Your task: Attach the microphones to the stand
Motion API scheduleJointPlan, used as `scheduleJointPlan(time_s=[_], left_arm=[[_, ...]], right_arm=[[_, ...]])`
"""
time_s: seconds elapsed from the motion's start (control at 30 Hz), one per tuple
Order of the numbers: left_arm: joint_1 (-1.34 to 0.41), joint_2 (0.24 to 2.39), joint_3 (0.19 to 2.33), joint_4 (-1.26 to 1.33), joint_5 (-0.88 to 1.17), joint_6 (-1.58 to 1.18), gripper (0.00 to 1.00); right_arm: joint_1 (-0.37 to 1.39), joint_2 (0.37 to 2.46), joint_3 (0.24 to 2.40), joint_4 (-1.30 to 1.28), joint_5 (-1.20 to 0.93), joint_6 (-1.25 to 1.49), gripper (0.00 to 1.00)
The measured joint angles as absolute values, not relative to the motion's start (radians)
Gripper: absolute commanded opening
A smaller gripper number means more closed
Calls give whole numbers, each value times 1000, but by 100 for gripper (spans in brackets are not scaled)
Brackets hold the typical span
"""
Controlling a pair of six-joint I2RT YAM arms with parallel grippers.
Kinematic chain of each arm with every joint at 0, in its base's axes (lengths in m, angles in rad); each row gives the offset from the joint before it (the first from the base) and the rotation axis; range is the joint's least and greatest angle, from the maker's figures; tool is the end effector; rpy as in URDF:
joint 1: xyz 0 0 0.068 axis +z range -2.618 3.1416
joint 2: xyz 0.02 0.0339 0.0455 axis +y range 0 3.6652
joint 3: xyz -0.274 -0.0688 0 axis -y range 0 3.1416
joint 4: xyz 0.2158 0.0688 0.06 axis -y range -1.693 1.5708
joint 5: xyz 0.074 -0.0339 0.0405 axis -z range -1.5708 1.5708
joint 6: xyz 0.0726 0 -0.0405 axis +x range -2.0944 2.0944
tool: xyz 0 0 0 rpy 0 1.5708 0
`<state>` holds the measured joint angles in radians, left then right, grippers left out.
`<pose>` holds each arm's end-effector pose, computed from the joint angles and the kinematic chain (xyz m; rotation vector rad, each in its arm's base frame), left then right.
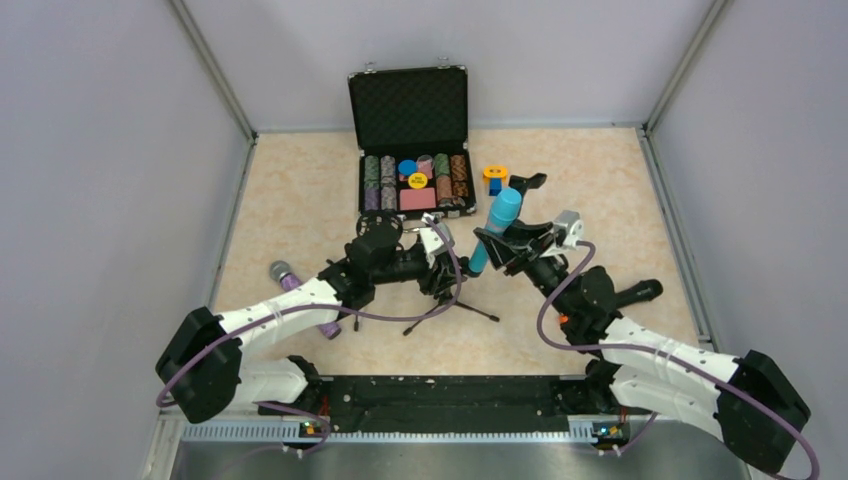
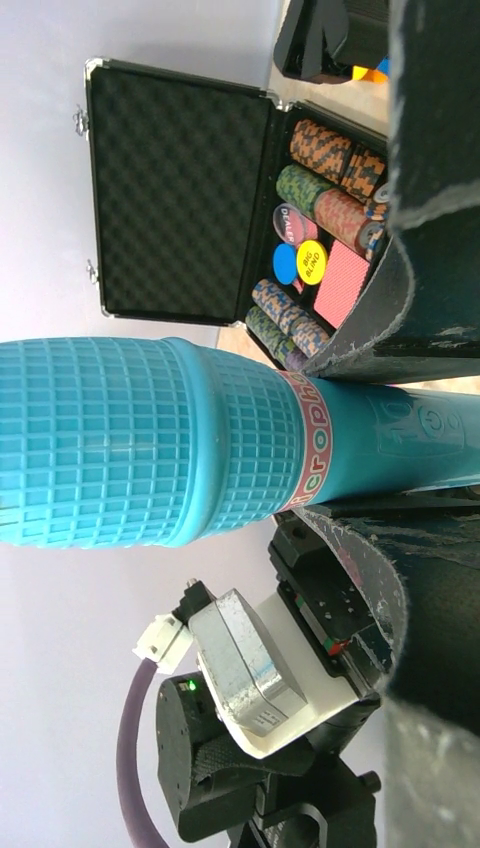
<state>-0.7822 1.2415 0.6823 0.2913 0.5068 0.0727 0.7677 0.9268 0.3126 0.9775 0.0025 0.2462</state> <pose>0.1729 -0.2215 0.2728 1.1155 1.5546 -0.9530 0.1465 0.1412 0.3094 -0.3213 1.2131 0.8821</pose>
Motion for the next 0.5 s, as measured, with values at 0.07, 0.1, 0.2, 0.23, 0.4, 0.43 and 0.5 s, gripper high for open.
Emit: scheduleJointPlan(time_s=[0.07, 0.1, 0.2, 0.23, 0.4, 0.43, 0.5], left_arm=[[-783, 1242, 682, 291, 506, 73, 0], [-784, 1242, 682, 291, 505, 73, 0], [-785, 1242, 682, 291, 503, 73, 0], [-786, 1242, 682, 291, 503, 73, 0], [-788, 1241, 682, 290, 499, 73, 0], [-788, 1240, 682, 289, 499, 73, 0], [-788, 1239, 682, 285, 498, 73, 0]], right_arm=[[784, 923, 305, 985, 33, 242, 0], [792, 922, 302, 989, 51, 239, 0], [819, 922, 301, 991, 94, 227, 0], [828, 922, 301, 992, 108, 223, 0], [863, 928, 302, 999, 166, 204, 0], [869, 930, 302, 1002, 175, 201, 0], [884, 934, 302, 1008, 201, 193, 0]])
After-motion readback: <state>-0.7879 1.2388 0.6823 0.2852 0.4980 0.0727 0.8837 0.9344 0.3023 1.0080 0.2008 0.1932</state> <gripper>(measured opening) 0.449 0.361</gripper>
